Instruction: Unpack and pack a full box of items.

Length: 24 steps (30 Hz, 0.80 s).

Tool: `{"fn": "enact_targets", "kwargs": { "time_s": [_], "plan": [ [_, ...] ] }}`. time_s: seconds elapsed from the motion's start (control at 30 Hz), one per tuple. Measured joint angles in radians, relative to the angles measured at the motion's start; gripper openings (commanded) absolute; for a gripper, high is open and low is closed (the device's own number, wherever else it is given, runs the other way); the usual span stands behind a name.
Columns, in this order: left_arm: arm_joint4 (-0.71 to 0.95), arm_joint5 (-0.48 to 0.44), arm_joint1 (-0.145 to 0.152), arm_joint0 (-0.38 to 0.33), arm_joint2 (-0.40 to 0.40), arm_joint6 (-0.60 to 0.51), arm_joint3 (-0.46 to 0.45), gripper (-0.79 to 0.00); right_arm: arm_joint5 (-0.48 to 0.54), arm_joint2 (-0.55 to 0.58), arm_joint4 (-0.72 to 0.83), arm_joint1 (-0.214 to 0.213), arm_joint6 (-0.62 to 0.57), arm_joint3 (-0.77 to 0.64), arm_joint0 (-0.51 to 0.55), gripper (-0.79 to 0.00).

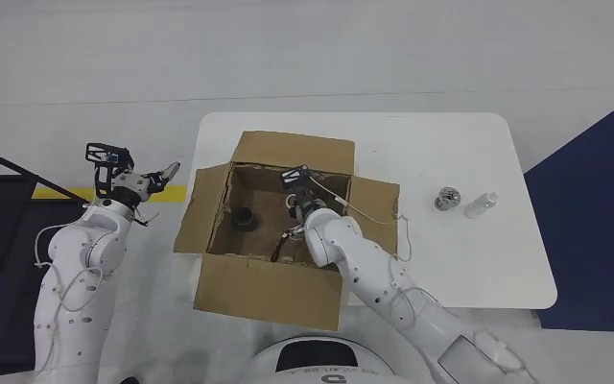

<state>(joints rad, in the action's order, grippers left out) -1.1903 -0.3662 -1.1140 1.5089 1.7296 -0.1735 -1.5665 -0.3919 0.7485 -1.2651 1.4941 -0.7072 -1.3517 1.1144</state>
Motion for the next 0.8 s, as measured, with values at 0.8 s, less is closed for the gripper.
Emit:
{"fn": "enact_targets", "kwargs": {
  "time_s": [0.8],
  "plan": [
    [0.000, 0.000, 0.000, 0.000, 0.000, 0.000, 0.000, 0.000, 0.122, -0.023, 0.037, 0.049, -0.039, 0.078, -0.059, -0.634]
  ]
}}
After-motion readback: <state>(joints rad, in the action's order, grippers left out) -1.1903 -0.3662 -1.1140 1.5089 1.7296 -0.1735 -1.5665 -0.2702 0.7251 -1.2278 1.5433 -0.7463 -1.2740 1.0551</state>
